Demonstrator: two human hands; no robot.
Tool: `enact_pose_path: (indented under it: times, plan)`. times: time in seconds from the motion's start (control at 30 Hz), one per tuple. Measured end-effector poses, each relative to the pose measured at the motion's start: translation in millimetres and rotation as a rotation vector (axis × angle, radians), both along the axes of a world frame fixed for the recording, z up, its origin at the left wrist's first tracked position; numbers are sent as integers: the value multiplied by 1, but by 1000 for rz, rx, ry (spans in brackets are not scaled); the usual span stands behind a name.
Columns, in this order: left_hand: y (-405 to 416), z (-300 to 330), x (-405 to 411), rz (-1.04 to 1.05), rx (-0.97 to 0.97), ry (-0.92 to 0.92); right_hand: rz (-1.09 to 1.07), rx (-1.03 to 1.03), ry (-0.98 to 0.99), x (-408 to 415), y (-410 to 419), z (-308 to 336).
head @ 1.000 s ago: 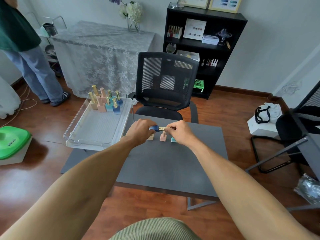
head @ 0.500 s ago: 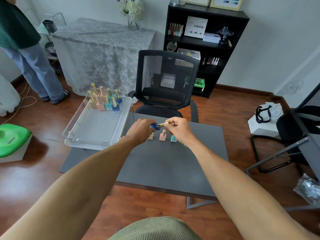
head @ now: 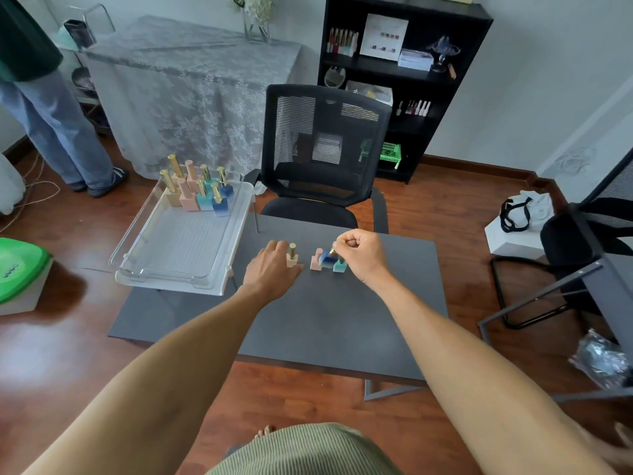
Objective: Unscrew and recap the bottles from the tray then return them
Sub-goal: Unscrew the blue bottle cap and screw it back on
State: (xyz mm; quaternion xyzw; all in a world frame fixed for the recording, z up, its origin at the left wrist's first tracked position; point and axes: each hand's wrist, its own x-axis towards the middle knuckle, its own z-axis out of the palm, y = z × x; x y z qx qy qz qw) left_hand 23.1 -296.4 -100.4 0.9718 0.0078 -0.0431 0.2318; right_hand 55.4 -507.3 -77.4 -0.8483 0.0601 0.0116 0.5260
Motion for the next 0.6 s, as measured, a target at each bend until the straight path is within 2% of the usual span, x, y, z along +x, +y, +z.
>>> enact_pose_path:
  times: [0.17, 0.3, 0.6]
  plan:
    - [-7, -28, -9, 81, 46, 52, -67, -42, 45, -5, -20, -14]
    - [-9, -46, -11, 59, 164, 138, -91, -90, 60, -10, -35, -26]
    - [-12, -81, -18, 37, 256, 273, -112, -146, 100, -12, -60, -58]
